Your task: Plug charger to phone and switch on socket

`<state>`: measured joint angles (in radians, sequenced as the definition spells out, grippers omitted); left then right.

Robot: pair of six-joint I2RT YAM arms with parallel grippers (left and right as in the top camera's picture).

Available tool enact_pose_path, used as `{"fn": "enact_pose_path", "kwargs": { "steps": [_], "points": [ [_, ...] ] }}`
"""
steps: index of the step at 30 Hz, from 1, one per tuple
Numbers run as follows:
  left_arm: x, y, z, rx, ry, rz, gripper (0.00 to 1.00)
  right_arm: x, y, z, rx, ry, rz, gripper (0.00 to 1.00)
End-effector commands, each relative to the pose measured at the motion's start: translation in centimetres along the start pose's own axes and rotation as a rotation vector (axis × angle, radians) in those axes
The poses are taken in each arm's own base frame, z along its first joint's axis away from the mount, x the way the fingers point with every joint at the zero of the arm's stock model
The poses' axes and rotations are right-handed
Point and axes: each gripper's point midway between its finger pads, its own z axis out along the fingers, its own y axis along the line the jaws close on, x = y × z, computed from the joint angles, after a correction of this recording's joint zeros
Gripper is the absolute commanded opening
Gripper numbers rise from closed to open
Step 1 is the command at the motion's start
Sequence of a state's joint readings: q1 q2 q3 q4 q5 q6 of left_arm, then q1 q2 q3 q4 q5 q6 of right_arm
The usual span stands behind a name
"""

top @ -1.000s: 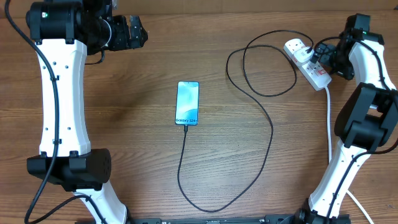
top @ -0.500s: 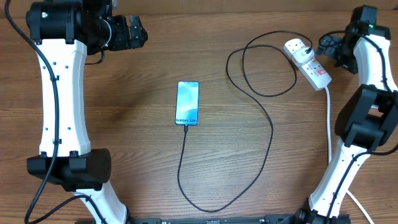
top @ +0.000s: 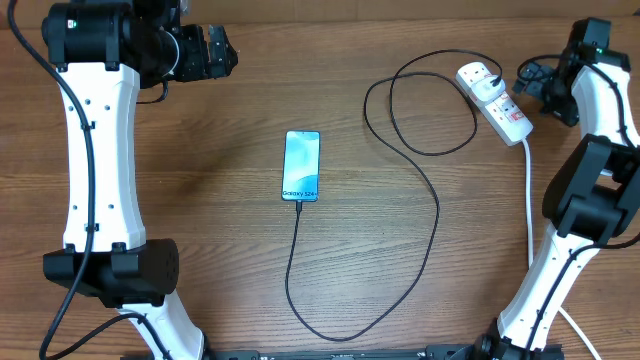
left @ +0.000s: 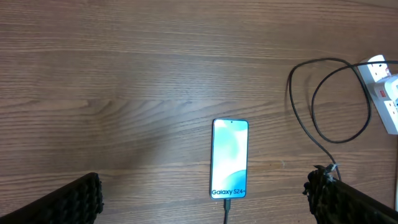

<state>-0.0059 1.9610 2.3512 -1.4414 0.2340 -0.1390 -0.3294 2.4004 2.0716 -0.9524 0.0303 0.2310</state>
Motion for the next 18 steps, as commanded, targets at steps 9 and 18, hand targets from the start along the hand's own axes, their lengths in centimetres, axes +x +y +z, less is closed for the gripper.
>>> {"fn": "enact_pose_path", "kwargs": {
  "steps": [9,18],
  "points": [
    [0.0,0.1,0.2,-0.008,0.001,0.016,1.0,2.1,0.6,2.1,-0.017,0.048,-0.008,1.0],
    [0.0,0.1,0.2,-0.008,0.001,0.016,1.0,3.2,2.1,3.1,-0.027,0.072,-0.038,1.0]
  ]
}}
